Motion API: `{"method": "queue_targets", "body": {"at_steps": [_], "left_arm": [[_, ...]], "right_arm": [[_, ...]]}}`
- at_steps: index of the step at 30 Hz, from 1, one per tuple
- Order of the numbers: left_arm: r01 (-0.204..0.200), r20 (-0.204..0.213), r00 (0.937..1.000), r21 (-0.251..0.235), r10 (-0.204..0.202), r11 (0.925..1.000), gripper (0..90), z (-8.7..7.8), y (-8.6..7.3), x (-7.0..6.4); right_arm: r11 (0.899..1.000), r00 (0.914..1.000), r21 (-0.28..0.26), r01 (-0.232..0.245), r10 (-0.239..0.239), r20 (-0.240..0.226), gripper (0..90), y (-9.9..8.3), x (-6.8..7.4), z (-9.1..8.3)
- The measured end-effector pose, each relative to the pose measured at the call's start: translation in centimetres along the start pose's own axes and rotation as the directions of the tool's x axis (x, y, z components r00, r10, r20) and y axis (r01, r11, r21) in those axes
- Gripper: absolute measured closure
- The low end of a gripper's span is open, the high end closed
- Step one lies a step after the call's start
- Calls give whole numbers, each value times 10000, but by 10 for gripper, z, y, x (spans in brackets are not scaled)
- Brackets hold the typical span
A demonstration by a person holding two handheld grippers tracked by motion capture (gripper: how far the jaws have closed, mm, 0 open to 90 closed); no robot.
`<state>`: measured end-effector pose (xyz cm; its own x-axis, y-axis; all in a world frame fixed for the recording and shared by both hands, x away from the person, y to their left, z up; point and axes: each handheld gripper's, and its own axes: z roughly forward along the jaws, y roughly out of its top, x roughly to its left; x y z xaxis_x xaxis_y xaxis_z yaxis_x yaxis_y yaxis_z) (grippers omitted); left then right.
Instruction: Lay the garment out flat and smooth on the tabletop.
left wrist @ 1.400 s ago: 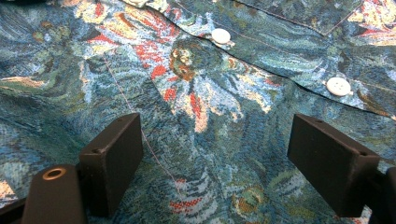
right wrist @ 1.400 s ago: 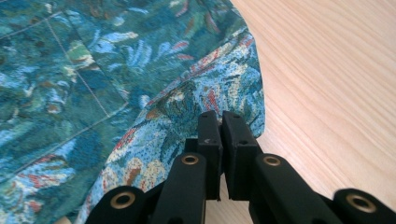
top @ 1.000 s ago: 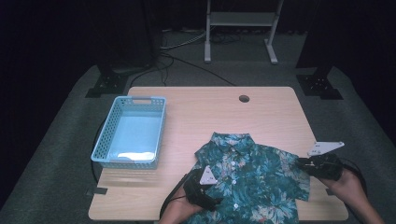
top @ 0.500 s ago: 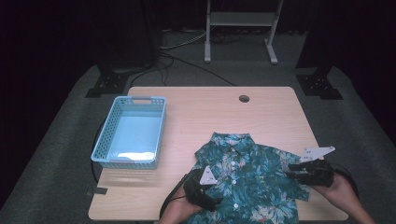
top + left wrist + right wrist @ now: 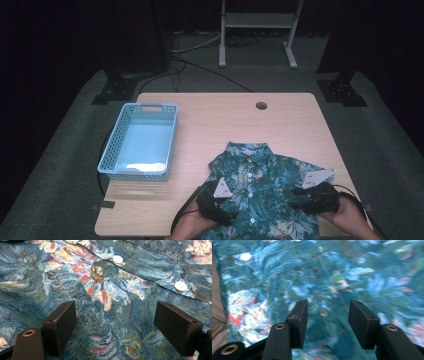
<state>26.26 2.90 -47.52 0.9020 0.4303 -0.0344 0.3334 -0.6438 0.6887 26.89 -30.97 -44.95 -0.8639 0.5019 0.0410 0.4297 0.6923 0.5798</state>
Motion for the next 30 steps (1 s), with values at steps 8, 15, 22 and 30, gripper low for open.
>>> {"method": "queue_targets", "body": {"at_steps": [8, 15, 22, 30], "left_arm": [[65, 246, 9997, 16, -65, 10000, 111, 1, 0, 0], [67, 362, 9993, 13, -68, 10000, 78, 2, 0, 0], [111, 594, 9982, 167, -120, 9998, 52, 2, 2, 1], [29, 127, 9999, 440, -35, 9990, 136, 0, 7, 8]], "right_arm": [[9990, 9990, 24, 449, -448, -19, 460, 2, 18, 14], [9989, 9992, -211, 411, -411, 25, 425, -4, 21, 18], [9958, 9991, -828, 400, -386, 178, 368, -12, 25, 20], [9910, 9989, -1259, 465, -456, 105, 370, -19, 24, 20]]}}
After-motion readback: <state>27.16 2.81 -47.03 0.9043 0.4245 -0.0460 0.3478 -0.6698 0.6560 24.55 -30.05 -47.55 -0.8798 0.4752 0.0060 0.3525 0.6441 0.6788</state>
